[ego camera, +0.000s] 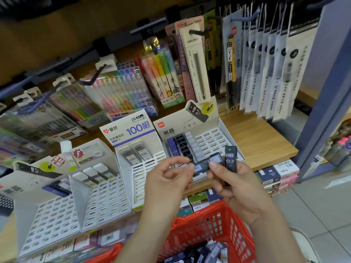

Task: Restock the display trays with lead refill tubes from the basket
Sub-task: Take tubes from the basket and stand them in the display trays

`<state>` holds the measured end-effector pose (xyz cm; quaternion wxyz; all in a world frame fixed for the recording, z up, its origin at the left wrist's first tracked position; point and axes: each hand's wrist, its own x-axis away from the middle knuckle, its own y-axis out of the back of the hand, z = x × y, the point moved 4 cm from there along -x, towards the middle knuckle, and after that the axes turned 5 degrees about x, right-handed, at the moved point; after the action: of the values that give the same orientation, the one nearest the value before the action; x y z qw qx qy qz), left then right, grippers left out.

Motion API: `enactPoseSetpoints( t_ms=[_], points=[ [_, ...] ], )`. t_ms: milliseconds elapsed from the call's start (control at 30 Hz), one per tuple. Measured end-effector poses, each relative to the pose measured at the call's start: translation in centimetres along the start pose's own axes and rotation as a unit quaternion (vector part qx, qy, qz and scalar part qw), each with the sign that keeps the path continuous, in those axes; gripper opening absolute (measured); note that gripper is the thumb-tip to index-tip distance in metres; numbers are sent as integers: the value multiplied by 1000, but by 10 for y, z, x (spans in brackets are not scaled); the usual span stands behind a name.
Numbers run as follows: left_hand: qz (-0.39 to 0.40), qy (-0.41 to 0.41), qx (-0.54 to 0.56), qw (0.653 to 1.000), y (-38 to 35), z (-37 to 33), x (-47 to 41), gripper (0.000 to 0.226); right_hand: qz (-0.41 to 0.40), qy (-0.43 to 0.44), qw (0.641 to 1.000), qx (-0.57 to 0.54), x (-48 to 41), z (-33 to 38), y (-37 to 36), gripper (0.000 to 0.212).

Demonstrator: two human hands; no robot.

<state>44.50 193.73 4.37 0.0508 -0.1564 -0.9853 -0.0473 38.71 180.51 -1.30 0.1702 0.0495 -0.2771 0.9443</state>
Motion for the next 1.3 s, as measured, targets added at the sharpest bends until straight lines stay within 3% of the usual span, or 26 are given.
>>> enactPoseSetpoints(
  t_ms=[100, 200, 367, 433, 533, 600, 700, 833, 1033, 1300],
  points=[
    [42, 21, -27, 999, -9, 12, 14, 12, -26, -3, 999, -21, -3, -7, 1, 23],
    [49, 38, -11, 998, -9, 20, 17, 13, -28, -24, 999, -19, -3, -14, 0, 18],
    [108, 24, 0, 994, -5, 16, 5, 35, 43, -77, 996, -25, 4, -19, -7, 20],
    [144, 30, 4, 989, -5, 11, 1, 32, 84, -91, 991, -40, 6, -21, -12, 24],
    [101, 23, 25, 994, -2, 1, -5, 21, 95, -108, 989, -41, 5, -27, -13, 38],
    [30, 8, -2, 1000, 5, -3, -14, 16, 47, -118, 991, -45, 0, -29, -9, 38],
    [-62, -21, -64, 996, 17, -7, -30, 6, -120, -88, 984, -95, -5, -28, 12, 37],
    [-78, -77, -208, 972, 19, -2, -43, 14, -250, -57, 960, -109, -5, -28, 32, 23],
    [-47, -219, -375, 900, 5, 6, -45, 17, -264, -53, 959, -91, -5, -31, 26, 25],
    [22, -275, -441, 854, -3, 13, -51, 26, -229, -69, 966, -97, -6, -33, 23, 27]
  ],
)
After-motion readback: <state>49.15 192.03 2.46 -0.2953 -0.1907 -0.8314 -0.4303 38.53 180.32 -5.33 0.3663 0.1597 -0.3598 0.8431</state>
